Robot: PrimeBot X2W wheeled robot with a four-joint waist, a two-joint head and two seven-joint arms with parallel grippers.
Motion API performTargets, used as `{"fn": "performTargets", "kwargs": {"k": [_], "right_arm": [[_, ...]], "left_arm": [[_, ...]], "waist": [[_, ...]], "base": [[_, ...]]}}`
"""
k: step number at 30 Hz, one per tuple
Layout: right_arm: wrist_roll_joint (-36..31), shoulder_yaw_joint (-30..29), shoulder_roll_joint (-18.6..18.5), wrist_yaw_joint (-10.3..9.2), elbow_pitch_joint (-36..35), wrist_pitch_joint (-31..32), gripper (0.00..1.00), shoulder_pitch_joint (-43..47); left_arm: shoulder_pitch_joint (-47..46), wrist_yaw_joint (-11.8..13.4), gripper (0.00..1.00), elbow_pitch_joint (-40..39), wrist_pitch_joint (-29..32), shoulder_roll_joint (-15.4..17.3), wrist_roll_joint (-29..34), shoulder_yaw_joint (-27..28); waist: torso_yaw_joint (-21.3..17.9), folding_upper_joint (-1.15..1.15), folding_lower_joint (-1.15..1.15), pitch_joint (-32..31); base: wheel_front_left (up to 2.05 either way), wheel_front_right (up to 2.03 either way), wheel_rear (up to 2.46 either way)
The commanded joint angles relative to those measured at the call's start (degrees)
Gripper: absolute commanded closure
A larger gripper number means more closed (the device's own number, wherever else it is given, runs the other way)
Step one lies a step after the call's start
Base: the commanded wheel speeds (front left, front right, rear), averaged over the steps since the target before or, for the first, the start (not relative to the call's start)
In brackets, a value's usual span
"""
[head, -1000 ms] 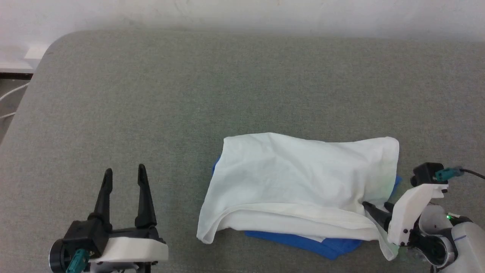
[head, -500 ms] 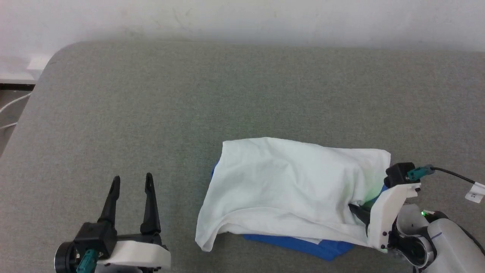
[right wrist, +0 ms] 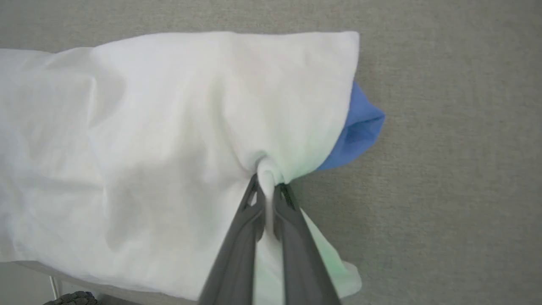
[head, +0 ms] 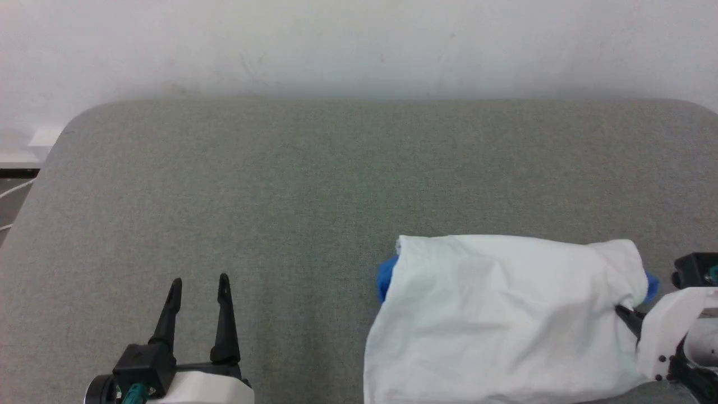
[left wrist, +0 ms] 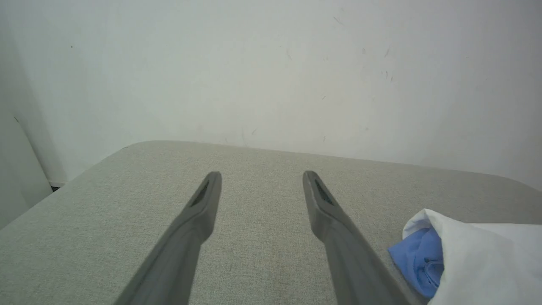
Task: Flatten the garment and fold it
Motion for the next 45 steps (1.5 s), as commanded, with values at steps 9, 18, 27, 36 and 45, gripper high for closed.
{"fn": "performTargets", "kwargs": {"k": [9, 18, 27, 36, 45], "right_arm": [[-4.1, -2.9, 2.8, -0.05, -6.9, 5.6, 1.00, 1.5], [-0.9, 8.0, 9.1, -0.05, -16.4, 13.7, 1.00, 0.6], [0.8, 14.9, 17.8, -0.05, -9.4, 8.5, 0.89, -5.1], [1.7, 22.1, 19.2, -0.05, -0.7, 0.0, 0.00, -9.0], [-1.6, 32.4, 12.0, -0.05, -10.5, -10.0, 0.00, -12.0]], "left_arm": [[0.0, -0.4, 0.00, 0.2, -0.3, -0.8, -0.5, 0.0], [-1.3, -1.2, 0.00, 0.2, -0.3, -1.2, -0.4, 0.1], [-3.6, -2.1, 0.00, 1.0, -0.3, -1.7, -0.2, -1.3], [-4.8, -2.4, 0.00, 2.4, -0.3, -2.2, -0.8, -2.2], [-4.5, -2.2, 0.00, 2.9, -0.3, -2.3, -0.8, -1.3]], "waist": [[-1.4, 0.00, 0.01, 0.2], [-0.7, 0.00, 0.01, 0.6], [2.0, 0.00, 0.01, 2.5], [3.7, 0.00, 0.01, 3.5], [1.9, 0.00, 0.01, 2.5]], "base": [[0.00, 0.00, 0.00], [0.00, 0.00, 0.00], [0.00, 0.00, 0.00], [0.00, 0.00, 0.00], [0.00, 0.00, 0.00]]}}
